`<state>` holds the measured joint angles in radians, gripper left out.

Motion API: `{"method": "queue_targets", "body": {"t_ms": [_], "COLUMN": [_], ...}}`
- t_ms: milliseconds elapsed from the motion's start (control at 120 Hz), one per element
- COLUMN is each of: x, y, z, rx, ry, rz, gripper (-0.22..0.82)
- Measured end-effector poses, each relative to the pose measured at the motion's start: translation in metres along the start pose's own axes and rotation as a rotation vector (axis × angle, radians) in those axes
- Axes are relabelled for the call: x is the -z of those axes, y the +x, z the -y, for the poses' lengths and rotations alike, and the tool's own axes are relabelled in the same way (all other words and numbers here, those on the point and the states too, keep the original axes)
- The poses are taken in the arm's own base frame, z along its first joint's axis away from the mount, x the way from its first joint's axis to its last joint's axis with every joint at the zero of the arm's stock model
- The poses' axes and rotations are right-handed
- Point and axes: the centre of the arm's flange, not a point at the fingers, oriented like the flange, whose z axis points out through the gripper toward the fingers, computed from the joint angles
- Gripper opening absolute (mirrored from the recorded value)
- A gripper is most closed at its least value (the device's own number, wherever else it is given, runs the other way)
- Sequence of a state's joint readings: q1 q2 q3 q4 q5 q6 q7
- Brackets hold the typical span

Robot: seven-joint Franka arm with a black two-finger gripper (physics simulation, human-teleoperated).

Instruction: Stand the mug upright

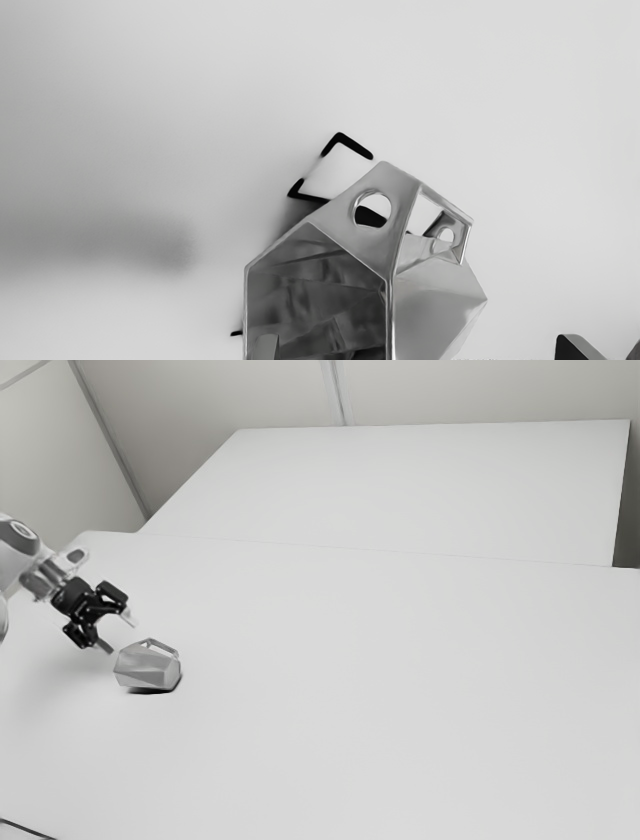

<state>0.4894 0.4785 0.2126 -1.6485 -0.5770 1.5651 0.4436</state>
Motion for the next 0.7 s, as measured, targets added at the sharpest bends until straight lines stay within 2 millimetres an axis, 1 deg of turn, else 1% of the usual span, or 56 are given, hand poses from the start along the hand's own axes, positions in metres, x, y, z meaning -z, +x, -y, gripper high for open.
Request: {"method": "queue_targets", "body": {"t_ms": [92, 242, 367, 400, 508, 558, 625, 700], "x": [-0.012, -0.029, -0.038, -0.039, -0.04, -0.039, -0.038, -0.036], "y": [0.0, -0.007, -0.011, -0.011, -0.014, -0.015, -0.016, -0.016], "z": [0.003, 0.004, 0.002, 0.002, 0.003, 0.004, 0.003, 0.002], "rx": [-0.007, 0.017, 0.041, 0.045, 0.057, 0.06, 0.063, 0.064], "ry": [-0.053, -0.151, -0.206, -0.213, -0.202, -0.196, -0.189, -0.182], "rz": [0.021, 0.07, 0.104, 0.111, 0.135, 0.142, 0.148, 0.15], "gripper": [0.6, 0.6, 0.6, 0.56, 0.26, 0.15, 0.04, -0.04]}}
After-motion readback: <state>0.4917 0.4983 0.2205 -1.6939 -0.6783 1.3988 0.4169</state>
